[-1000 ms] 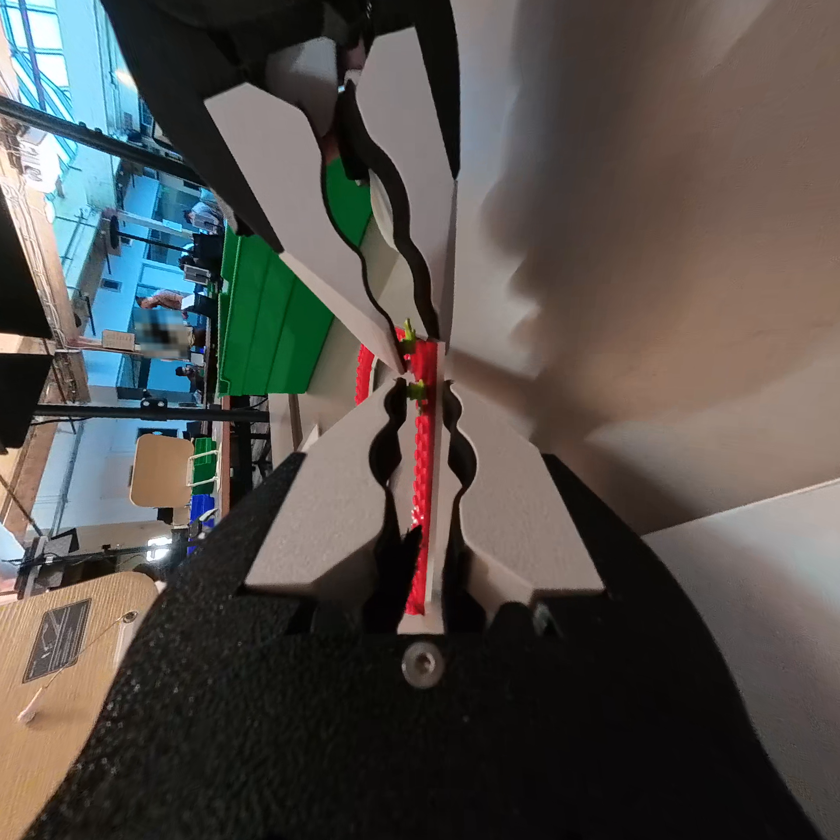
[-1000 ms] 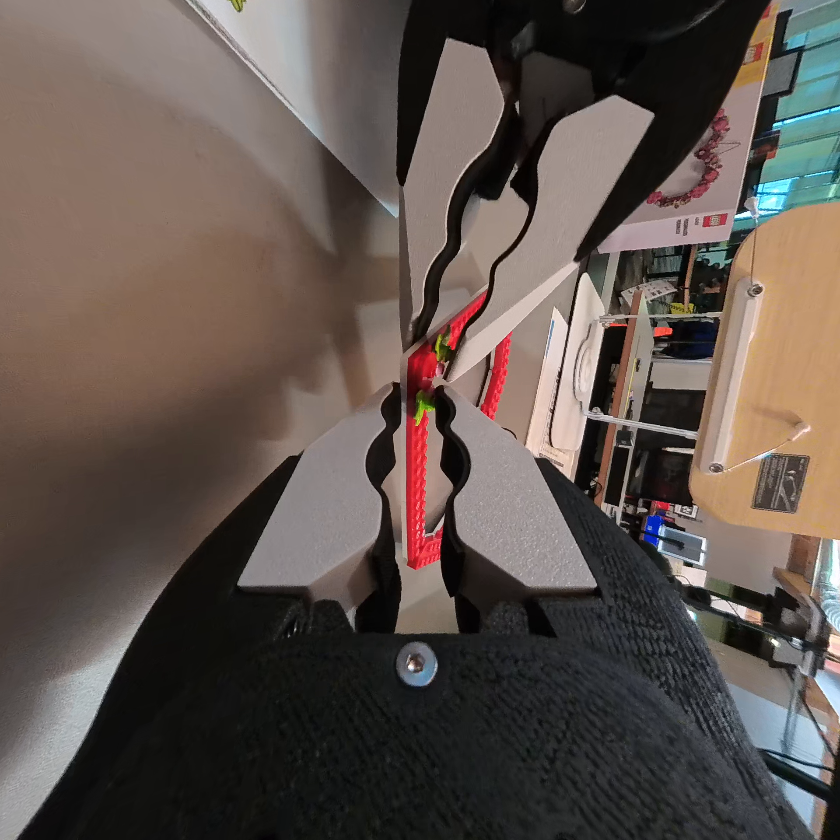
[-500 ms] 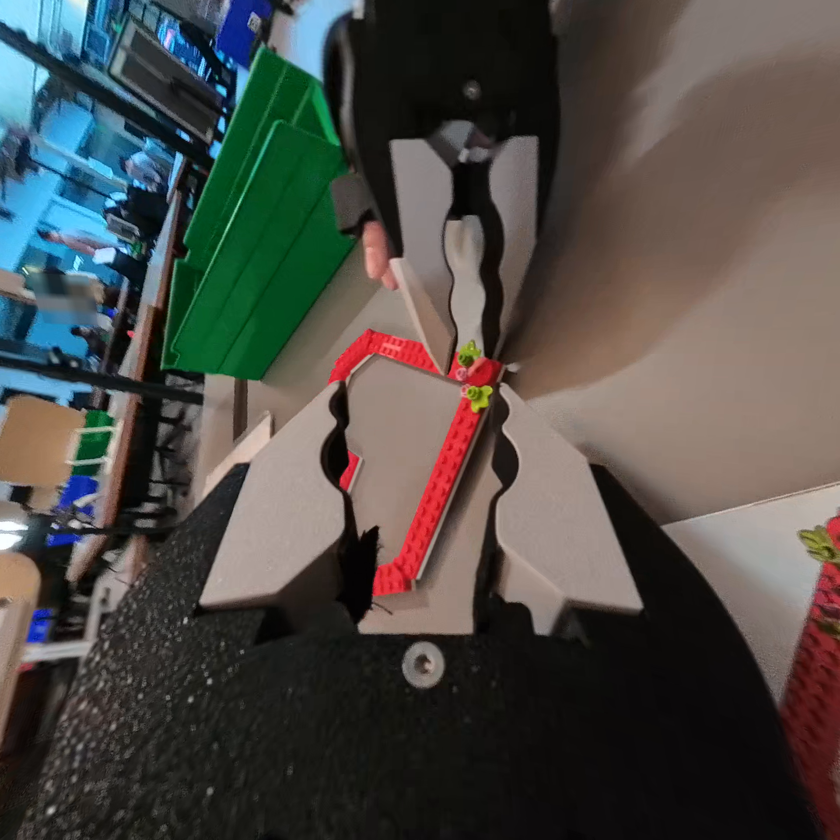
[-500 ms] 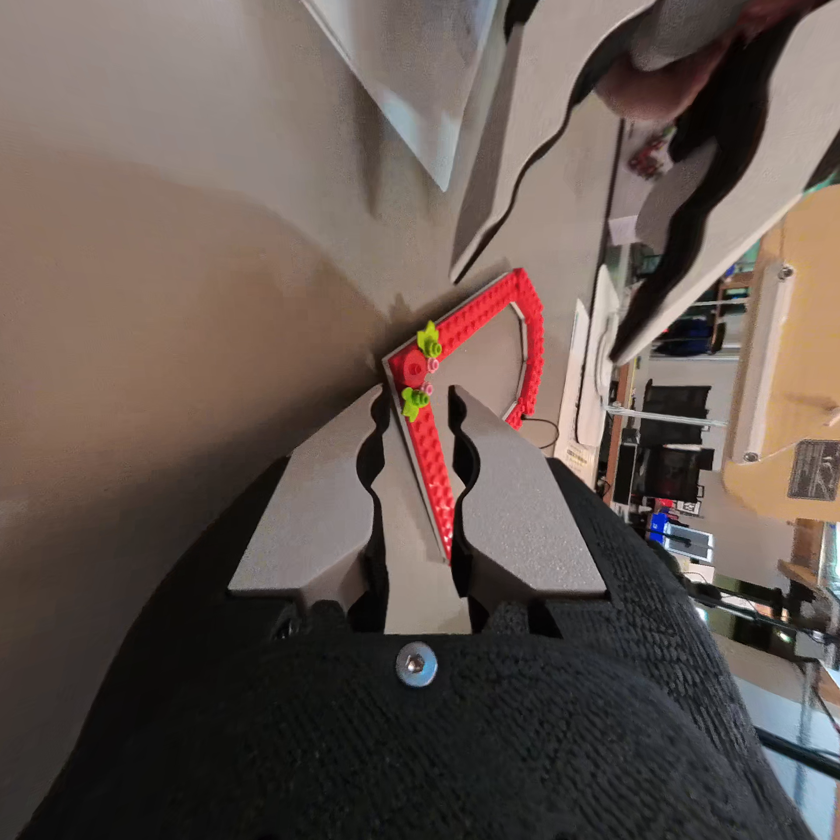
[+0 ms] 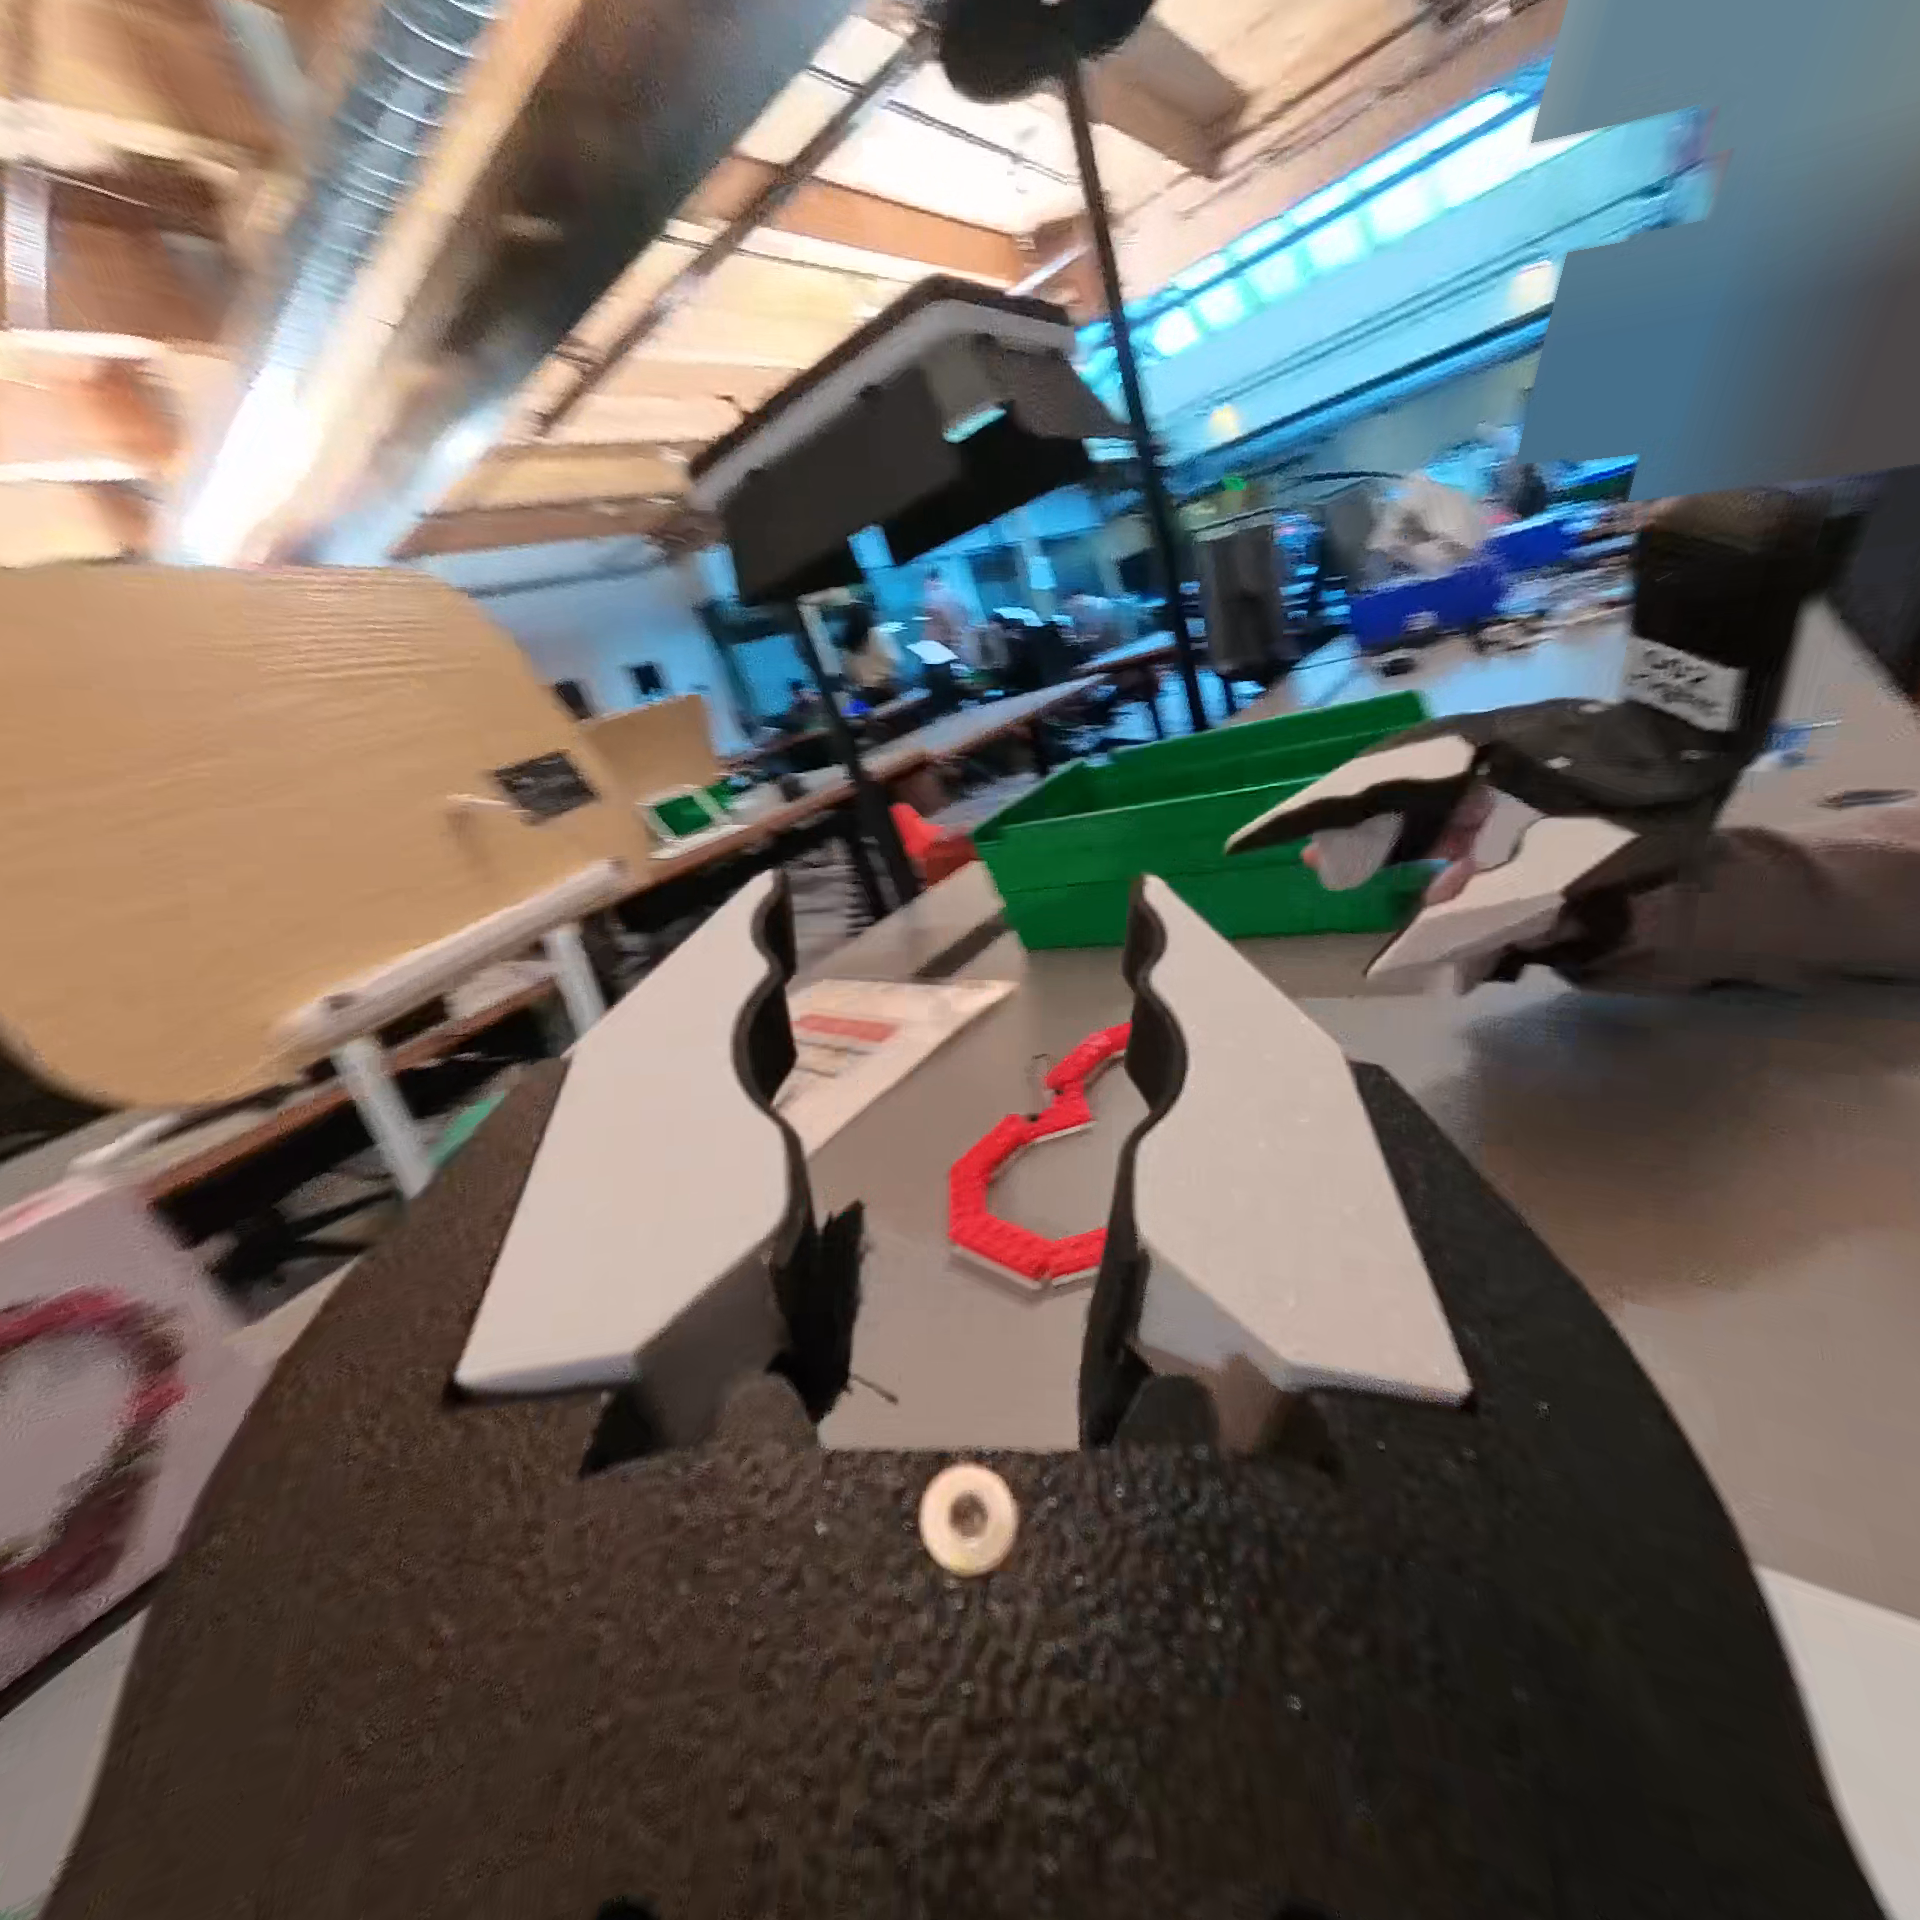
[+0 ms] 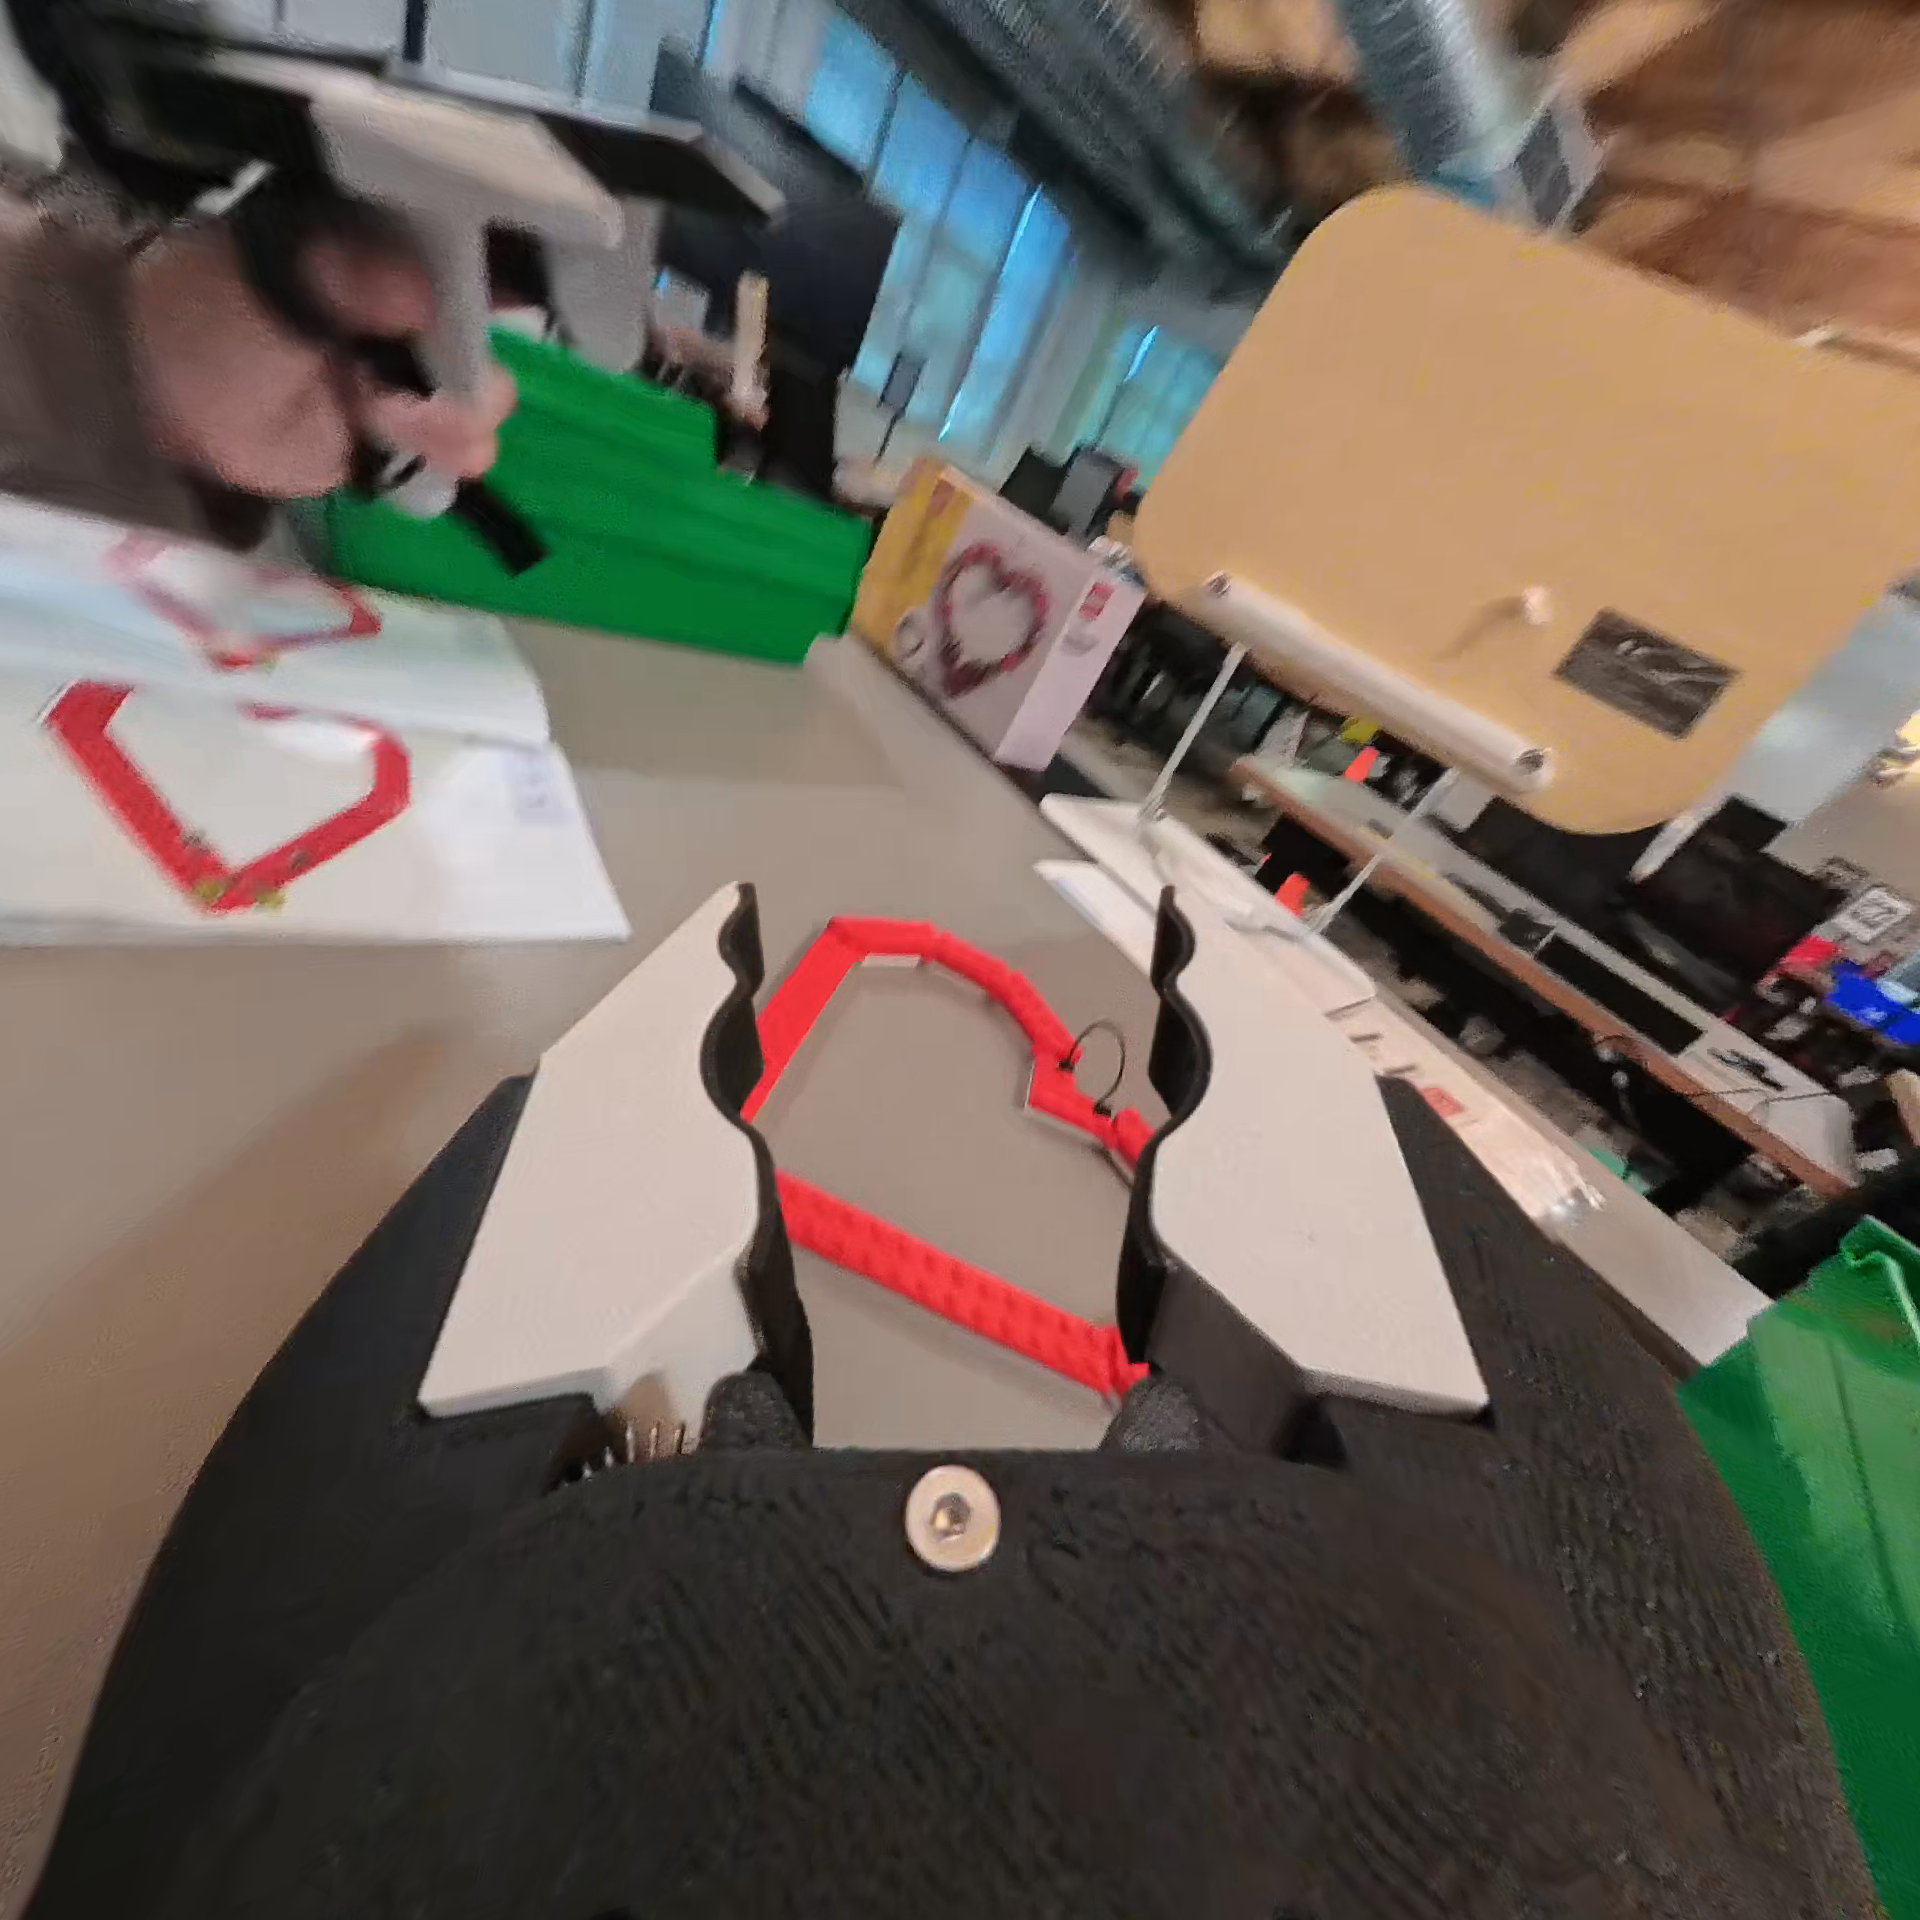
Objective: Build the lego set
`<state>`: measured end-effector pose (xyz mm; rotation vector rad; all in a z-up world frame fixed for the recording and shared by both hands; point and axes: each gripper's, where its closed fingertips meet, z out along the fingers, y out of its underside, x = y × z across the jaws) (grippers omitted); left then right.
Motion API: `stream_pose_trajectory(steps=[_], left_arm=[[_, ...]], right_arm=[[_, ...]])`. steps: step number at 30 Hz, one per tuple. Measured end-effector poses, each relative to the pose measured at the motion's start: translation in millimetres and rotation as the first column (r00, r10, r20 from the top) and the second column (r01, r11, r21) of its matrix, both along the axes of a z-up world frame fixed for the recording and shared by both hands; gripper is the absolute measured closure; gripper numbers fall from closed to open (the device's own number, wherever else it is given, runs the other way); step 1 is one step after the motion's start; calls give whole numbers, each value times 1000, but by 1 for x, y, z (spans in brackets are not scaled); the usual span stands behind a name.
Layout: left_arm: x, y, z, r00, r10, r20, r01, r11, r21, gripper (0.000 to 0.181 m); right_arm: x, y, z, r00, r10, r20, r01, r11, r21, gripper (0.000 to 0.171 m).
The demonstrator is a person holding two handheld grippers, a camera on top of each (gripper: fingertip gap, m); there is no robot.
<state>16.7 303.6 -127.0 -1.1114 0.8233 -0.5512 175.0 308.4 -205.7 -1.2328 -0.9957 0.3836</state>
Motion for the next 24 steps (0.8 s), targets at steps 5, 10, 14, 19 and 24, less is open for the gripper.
stream_pose_trajectory(steps=[5, 10, 14, 19, 24], left_arm=[[-21, -30, -16, 984, 169, -61, -160, 979, 131, 118], [-40, -43, -19, 975, 221, 36, -224, 964, 146, 118], [-46, -38, -30, 977, 206, 62, -212, 972, 100, 118], [-54, -35, -33, 976, 199, 84, -204, 977, 66, 119], [-52, -37, -35, 982, 179, 61, -183, 981, 62, 118]], right_arm=[[-19, 8, 28, 979, -37, -202, 57, 994, 95, 99], [-36, 17, 29, 971, -48, -235, 81, 988, 134, 104], [-32, 25, 30, 971, -89, -221, 130, 975, 181, 110], [-2, 42, 33, 945, -177, -276, 222, 965, 142, 112], [13, 40, 37, 932, -164, -322, 210, 971, 113, 115]])
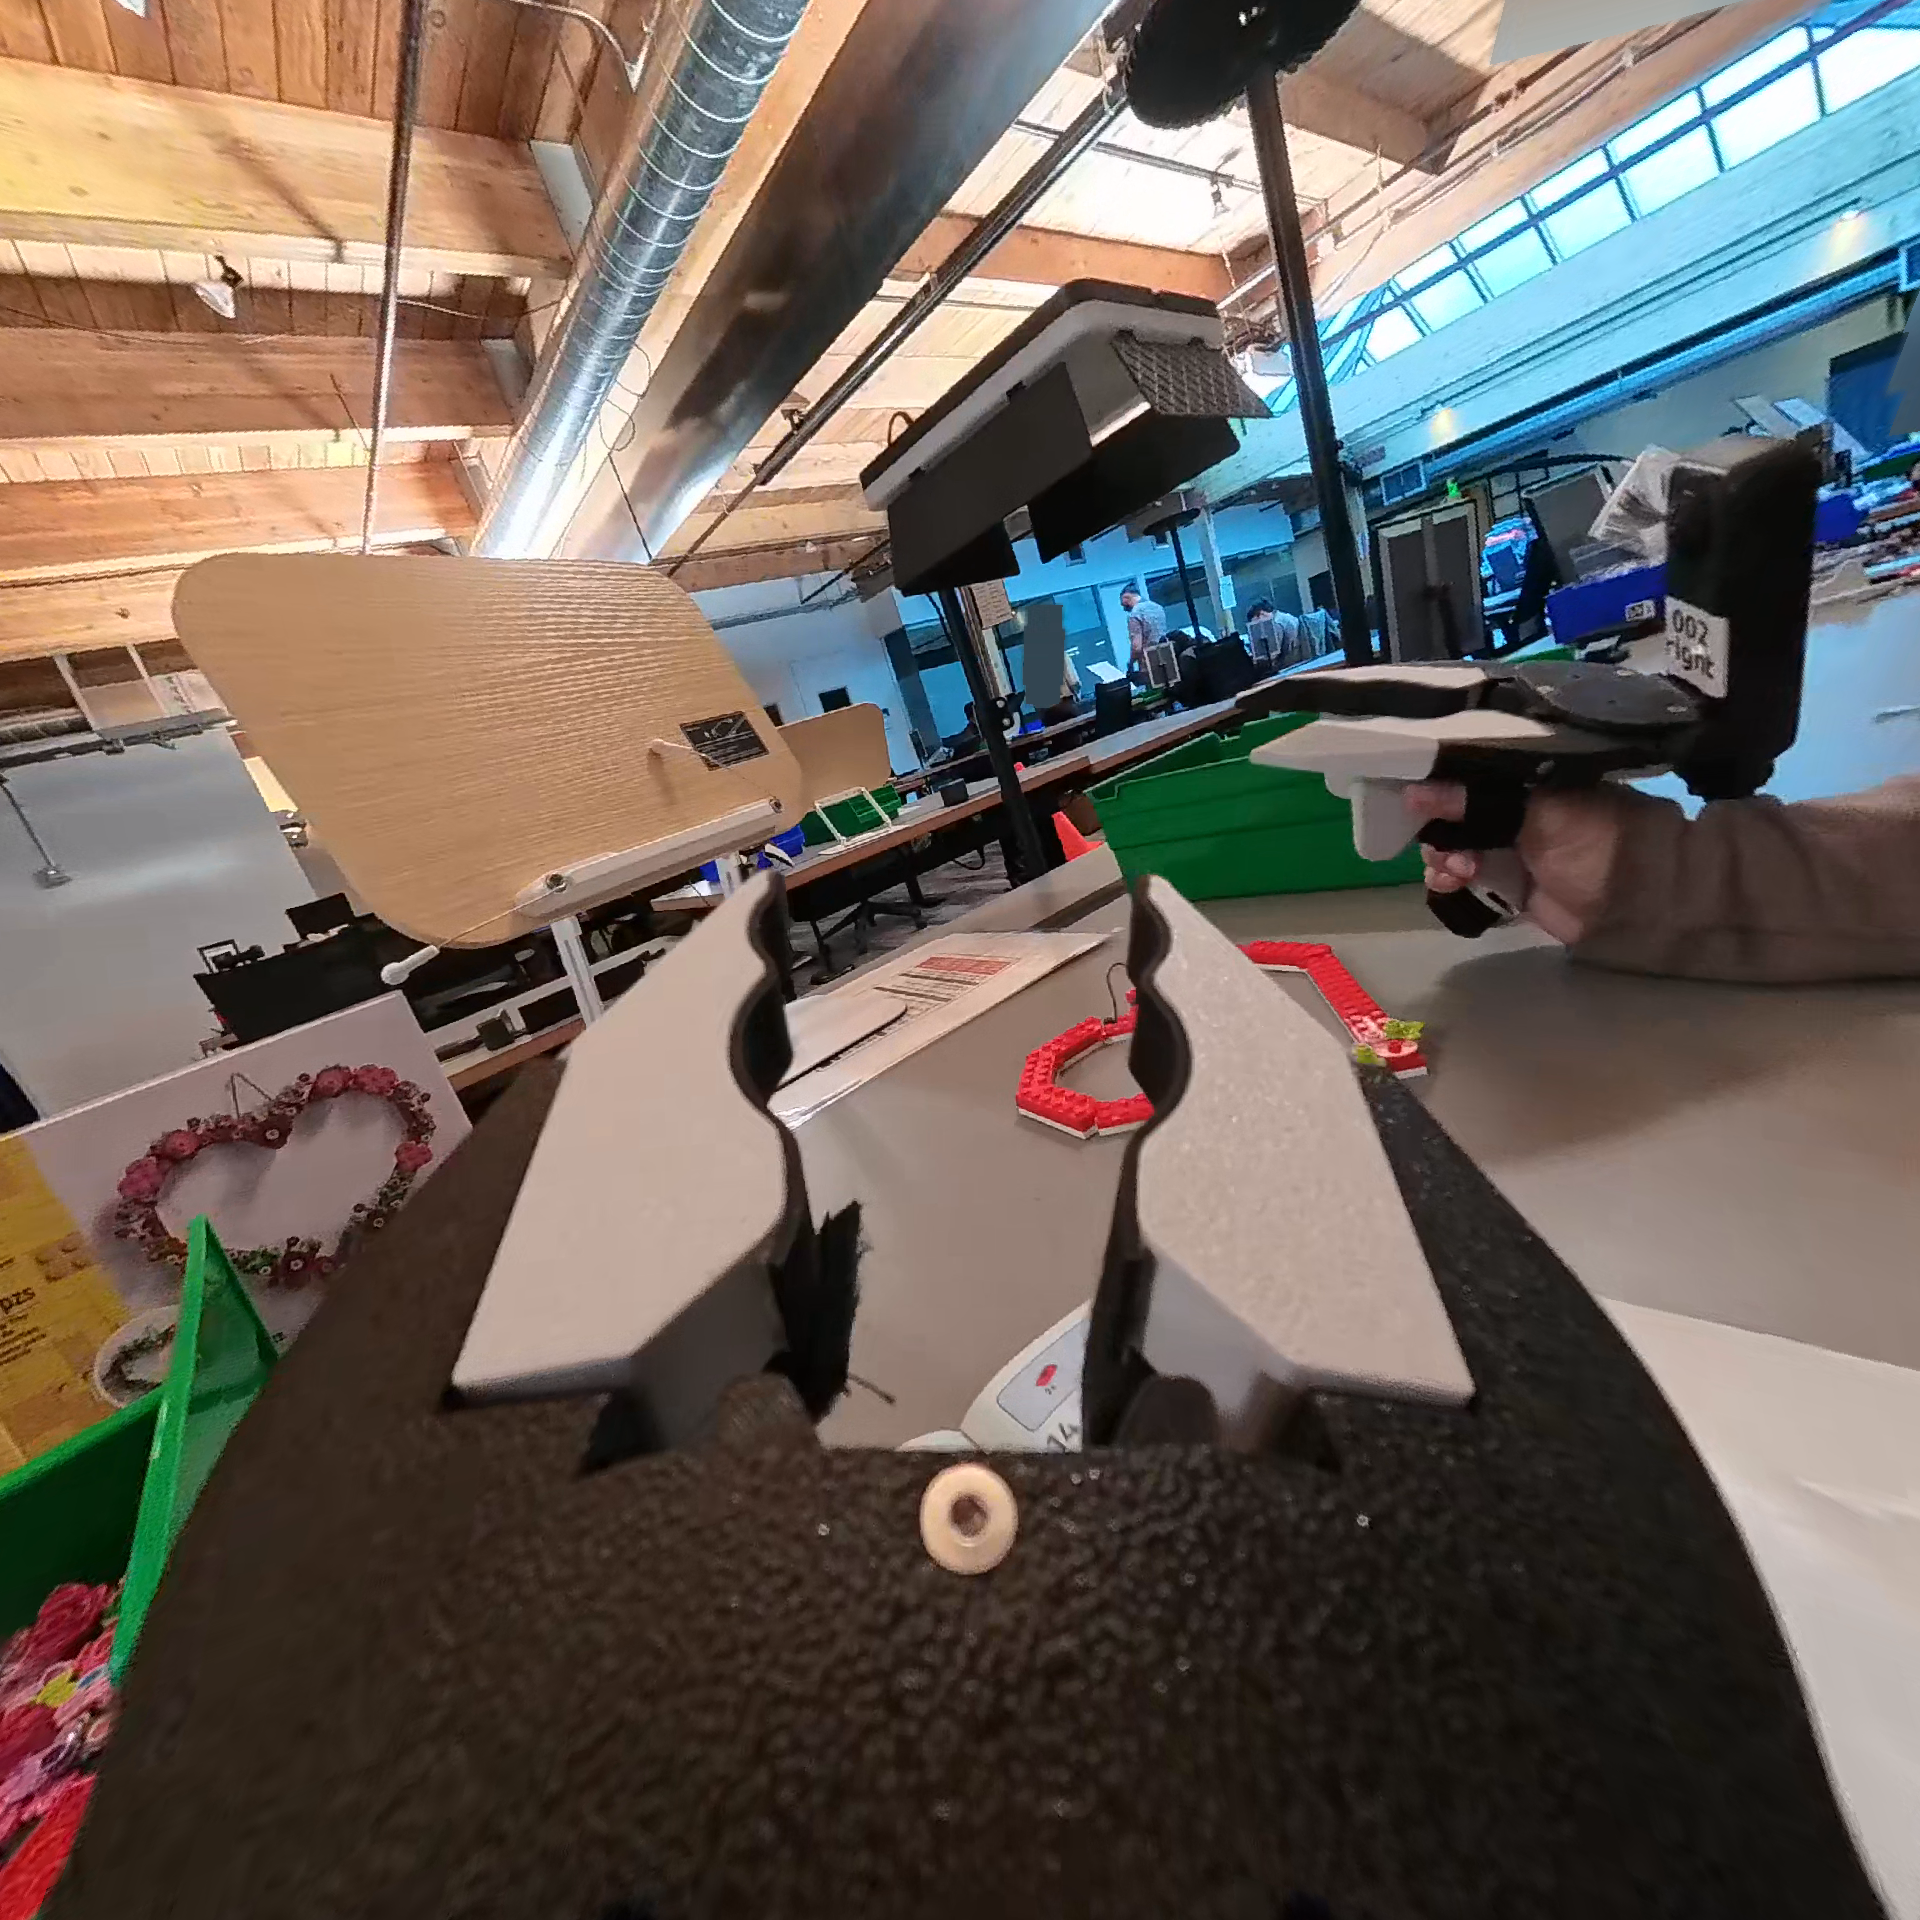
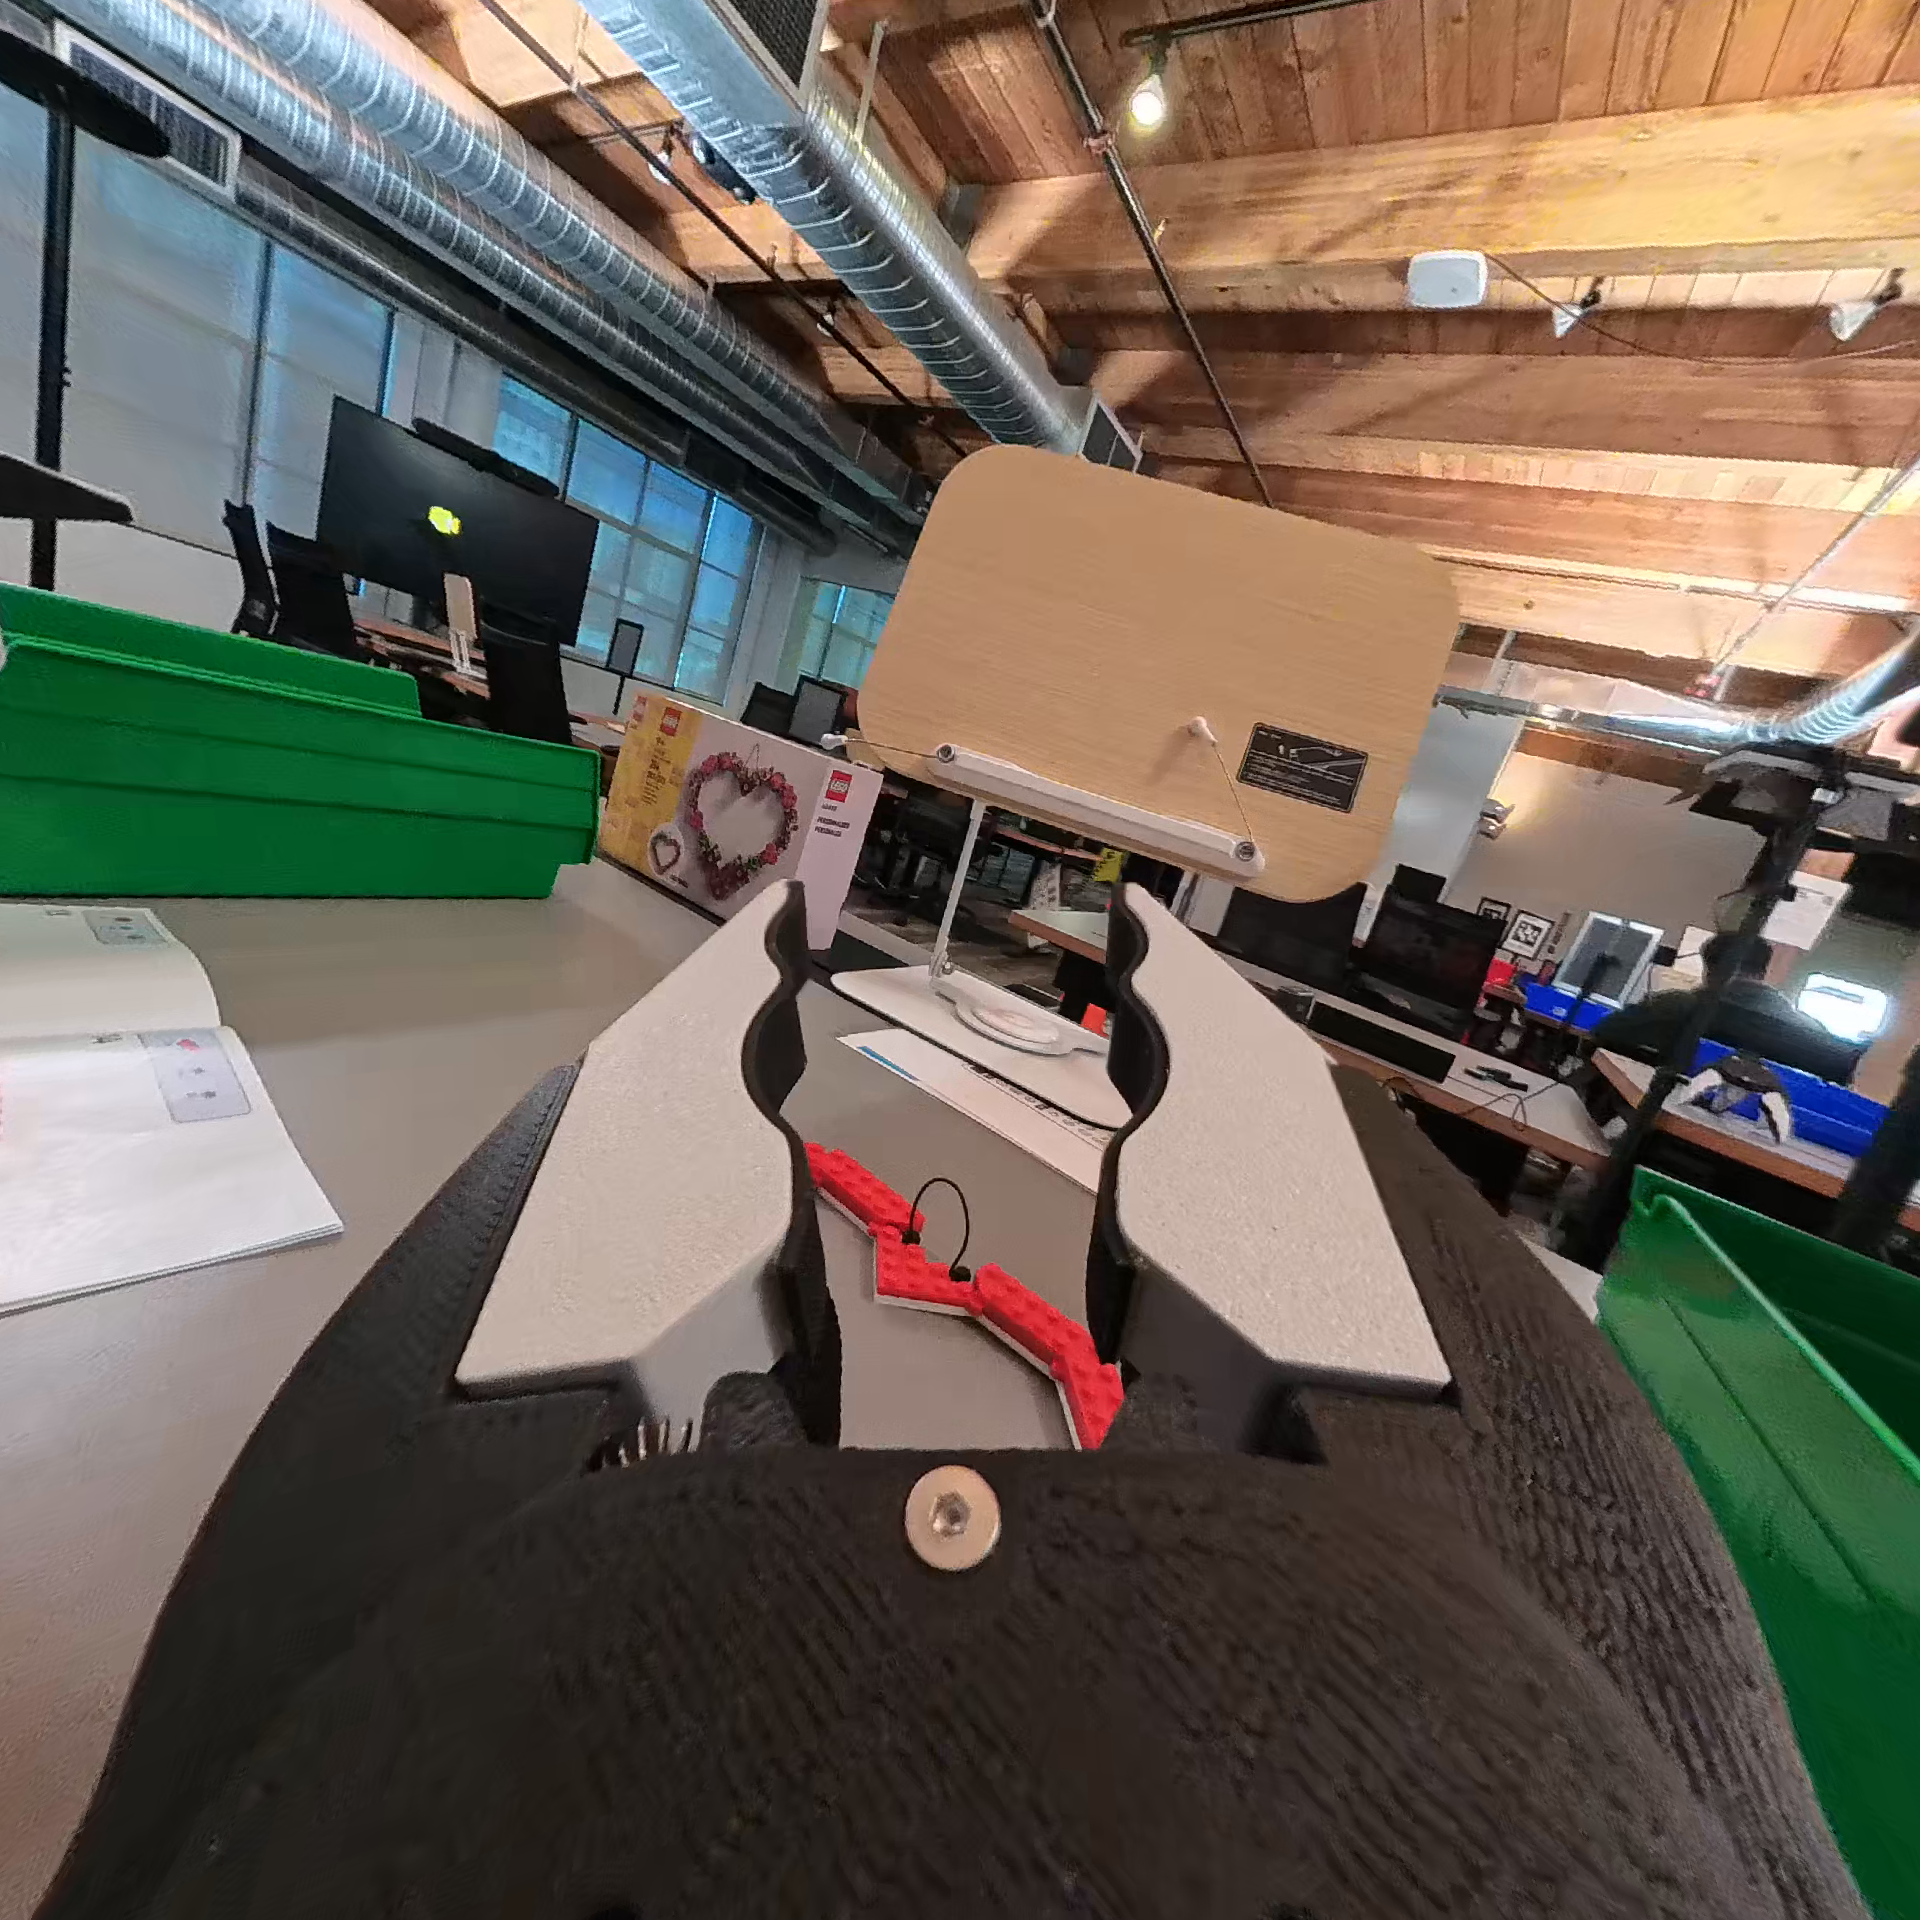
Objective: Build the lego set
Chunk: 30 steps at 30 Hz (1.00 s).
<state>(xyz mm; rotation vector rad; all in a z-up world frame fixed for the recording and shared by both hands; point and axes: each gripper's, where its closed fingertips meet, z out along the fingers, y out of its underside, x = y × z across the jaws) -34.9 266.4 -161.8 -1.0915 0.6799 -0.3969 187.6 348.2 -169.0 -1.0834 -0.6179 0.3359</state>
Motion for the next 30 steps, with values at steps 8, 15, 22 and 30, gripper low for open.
stream_pose_trajectory(steps=[8, 15, 22, 30], left_arm=[[4, -5, -10, 999, -5, -43, 6, 1000, 5, 120], [2, -4, -14, 998, 11, -55, -10, 1000, 19, 120], [-2, -4, -13, 998, 35, -54, -33, 999, 35, 122], [-4, -6, -14, 998, 36, -52, -34, 999, 35, 123]], right_arm=[[11, -5, 4, 999, 2, -46, -3, 1000, -7, 120], [8, -1, -1, 1000, -12, -17, 11, 1000, -26, 129], [6, 0, -5, 1000, -6, -5, 6, 999, -42, 138], [6, 0, -6, 1000, 3, -13, -4, 998, -55, 141]])
